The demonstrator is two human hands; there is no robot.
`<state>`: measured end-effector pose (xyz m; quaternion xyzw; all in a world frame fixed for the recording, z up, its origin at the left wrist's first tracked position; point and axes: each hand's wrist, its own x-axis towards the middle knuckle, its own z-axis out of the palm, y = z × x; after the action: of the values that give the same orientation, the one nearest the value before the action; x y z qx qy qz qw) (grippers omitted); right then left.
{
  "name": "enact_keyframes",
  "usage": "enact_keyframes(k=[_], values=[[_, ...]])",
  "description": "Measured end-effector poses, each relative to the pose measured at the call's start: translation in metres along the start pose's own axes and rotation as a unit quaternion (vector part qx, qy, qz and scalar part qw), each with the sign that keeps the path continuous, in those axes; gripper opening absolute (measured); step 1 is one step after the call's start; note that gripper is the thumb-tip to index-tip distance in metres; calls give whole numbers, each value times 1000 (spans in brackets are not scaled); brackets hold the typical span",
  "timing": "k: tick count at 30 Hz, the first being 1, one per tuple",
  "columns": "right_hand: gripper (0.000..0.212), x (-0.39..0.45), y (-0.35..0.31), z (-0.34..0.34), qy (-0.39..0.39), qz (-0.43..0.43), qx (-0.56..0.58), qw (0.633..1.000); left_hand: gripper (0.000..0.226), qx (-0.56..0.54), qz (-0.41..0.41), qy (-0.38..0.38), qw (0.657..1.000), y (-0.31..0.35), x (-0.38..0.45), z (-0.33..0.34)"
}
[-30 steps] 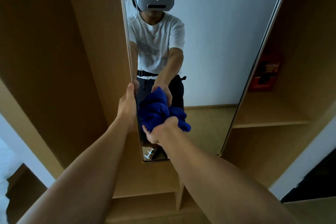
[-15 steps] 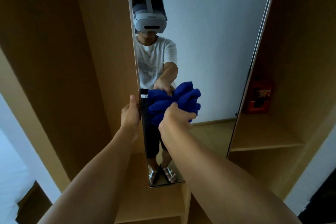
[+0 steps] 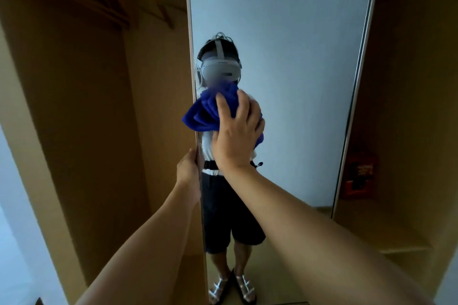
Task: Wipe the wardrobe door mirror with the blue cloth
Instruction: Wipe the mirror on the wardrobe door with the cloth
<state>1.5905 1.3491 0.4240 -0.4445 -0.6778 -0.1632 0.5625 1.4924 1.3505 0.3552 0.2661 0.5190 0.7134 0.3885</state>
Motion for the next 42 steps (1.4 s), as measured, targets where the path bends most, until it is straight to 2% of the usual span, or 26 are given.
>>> enact_keyframes(k=[4, 8, 11, 13, 15, 17, 21, 24, 27, 29, 32, 34, 36, 42], values=[[44, 31, 1, 2, 30, -164, -71, 984, 38, -57, -8, 0, 998, 16, 12, 4], [40, 17, 21, 13, 49, -266, -71, 960, 37, -100, -7, -4, 995, 15, 11, 4], [44, -21, 42, 22, 31, -302, -64, 951, 44, -134, -27, -35, 990, 17, 6, -1], [46, -54, 56, 27, 6, -324, -58, 944, 51, -115, -57, -55, 990, 16, 1, -3], [45, -85, 70, 31, -33, -353, -55, 933, 53, -87, -60, -17, 994, 17, -2, -2], [45, -111, 84, 36, -71, -385, -62, 918, 57, -61, -44, 31, 997, 17, -2, 0], [52, -142, 99, 41, -163, -450, -103, 872, 68, -32, -9, 34, 999, 14, 0, 3], [47, -127, 99, 37, -172, -506, -110, 838, 83, 15, 11, 33, 999, 15, 8, 4], [39, -87, 86, 28, -120, -504, -89, 851, 87, 50, -5, 41, 998, 24, 15, 9], [34, -51, 72, 22, -69, -477, -67, 873, 81, 68, 2, 30, 997, 30, 17, 10], [40, 3, 56, 13, -13, -456, -71, 887, 65, 13, 21, -21, 999, 35, 14, 9], [44, 31, 50, 6, 2, -444, -72, 893, 53, 13, 43, -34, 998, 39, 15, 10], [45, 54, 45, -2, 20, -437, -74, 896, 46, 33, 68, -16, 997, 50, 15, 12], [52, 119, 26, -31, 49, -399, -120, 908, 50, 25, 112, -21, 993, 99, 18, 27]])
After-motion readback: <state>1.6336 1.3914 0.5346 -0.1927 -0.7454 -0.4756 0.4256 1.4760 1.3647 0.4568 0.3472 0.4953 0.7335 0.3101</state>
